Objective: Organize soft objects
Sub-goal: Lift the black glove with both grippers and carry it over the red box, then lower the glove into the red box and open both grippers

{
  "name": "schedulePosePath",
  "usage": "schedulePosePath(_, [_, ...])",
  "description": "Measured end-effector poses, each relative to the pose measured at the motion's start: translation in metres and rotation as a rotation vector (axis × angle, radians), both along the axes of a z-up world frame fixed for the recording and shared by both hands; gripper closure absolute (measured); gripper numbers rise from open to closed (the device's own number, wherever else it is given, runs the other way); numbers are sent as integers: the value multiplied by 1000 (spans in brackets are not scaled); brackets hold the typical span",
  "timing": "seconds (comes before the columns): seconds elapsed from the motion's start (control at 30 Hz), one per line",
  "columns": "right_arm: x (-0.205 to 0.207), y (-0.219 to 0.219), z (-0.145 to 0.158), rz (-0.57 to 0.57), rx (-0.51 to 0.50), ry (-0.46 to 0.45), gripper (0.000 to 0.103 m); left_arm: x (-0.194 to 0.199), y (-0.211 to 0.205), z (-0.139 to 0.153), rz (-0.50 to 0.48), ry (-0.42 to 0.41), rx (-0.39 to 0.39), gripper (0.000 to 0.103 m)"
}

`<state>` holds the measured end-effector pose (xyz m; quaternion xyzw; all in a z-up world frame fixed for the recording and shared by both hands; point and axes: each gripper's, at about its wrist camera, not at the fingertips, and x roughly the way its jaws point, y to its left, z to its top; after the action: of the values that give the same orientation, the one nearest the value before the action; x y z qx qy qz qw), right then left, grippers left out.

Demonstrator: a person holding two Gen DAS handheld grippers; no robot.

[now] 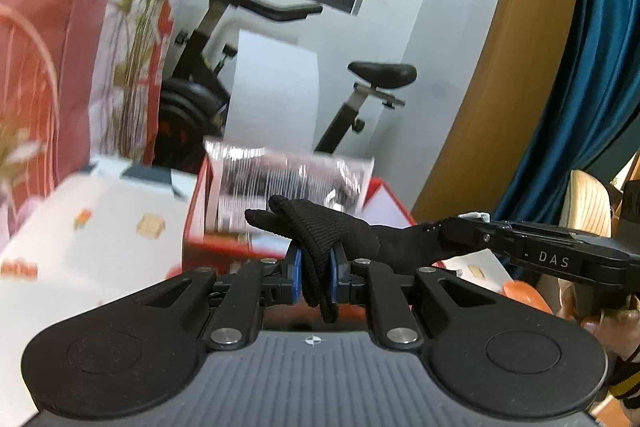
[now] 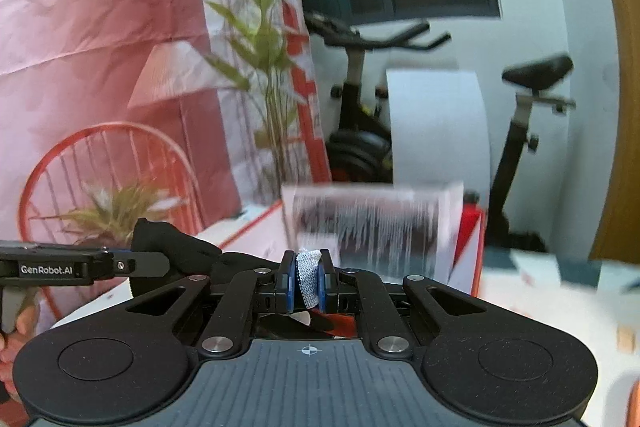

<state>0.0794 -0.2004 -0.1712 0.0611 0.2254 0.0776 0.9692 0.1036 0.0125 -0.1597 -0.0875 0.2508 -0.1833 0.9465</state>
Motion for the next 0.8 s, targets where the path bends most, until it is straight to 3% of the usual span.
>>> schedulePosePath(0.17, [45,-9,11,-12,-55,-24,93,49,-5,6,-23,16,26,88])
schedulePosePath(0.3, [82,-18,-2,-25,-69,17,93,87,-6,-6,-23,89,46,88])
schedulePosePath(0.5, [119,-30,-41,-53,-21,133,93,125,-5,-29,-31,193,76,88])
schedulePosePath(0.63, [129,-42,-65,-80,78,204,93,134,-7,-36,-61,204,135,88])
schedulePosePath(0.8, [135,-47,-82,-98,90,249,93,143,-8,-45,-80,227,156,88])
